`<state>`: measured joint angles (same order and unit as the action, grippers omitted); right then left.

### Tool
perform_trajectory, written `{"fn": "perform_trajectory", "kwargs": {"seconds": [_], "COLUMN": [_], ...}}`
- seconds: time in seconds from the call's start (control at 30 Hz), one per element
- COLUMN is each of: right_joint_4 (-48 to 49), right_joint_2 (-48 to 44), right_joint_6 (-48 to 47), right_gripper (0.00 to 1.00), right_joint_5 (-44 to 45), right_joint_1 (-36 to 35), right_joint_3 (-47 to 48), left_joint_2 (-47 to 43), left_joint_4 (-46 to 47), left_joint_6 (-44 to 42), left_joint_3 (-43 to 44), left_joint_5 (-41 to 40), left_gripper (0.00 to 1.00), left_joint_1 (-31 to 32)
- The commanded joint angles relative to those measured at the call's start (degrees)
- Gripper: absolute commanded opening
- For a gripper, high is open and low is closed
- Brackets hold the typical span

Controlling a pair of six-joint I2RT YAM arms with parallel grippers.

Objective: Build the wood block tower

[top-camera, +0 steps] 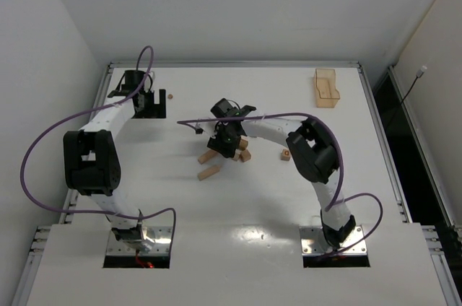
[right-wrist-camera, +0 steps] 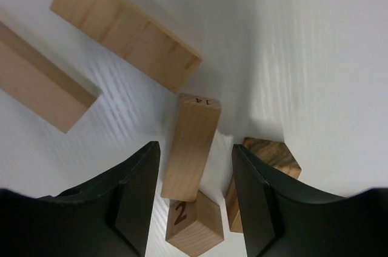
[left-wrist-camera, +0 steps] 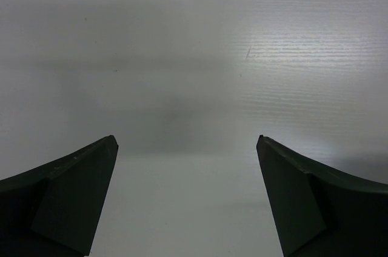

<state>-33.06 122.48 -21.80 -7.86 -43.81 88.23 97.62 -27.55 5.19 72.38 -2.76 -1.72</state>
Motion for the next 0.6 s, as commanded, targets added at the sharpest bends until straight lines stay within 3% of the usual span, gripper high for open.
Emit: {"fn": "perform_trajectory", "kwargs": {"seconds": [0.0,0.3,0.4,0.53,0.57], "right_joint_4": [0.1,-1.66,-2.27,-3.5,-3.5], "right_joint_2": [0.4,1.02,1.01,1.01,1.01], "right_joint_6": [2.37,0.97,0.97,0.44,0.44], "right_gripper": [0.48,0.4,0.28,0.01,0.0], "right_joint_5": [-0.23,-1.37,-1.37,-1.98,-1.99], "right_joint_1": [1.01,1.62,1.62,1.01,1.01], "right_joint_3": [2.92,1.6,0.02,-0.51,-0.51], "left_joint_2": [-1.12,0.02,0.02,0.64,0.64], "left_joint_4": [1.54,1.54,1.54,1.54,1.54], "left_joint_6": [0.43,0.43,0.43,0.43,0.43], "left_joint_3": [0.04,1.1,1.1,1.71,1.71], "left_joint_5": [0.48,0.48,0.48,0.48,0.48], "left_gripper": [0.99,0.99,0.99,0.99,0.99], "left_joint_1": [-0.83,-0.83,-0.83,-0.83,-0.83]}}
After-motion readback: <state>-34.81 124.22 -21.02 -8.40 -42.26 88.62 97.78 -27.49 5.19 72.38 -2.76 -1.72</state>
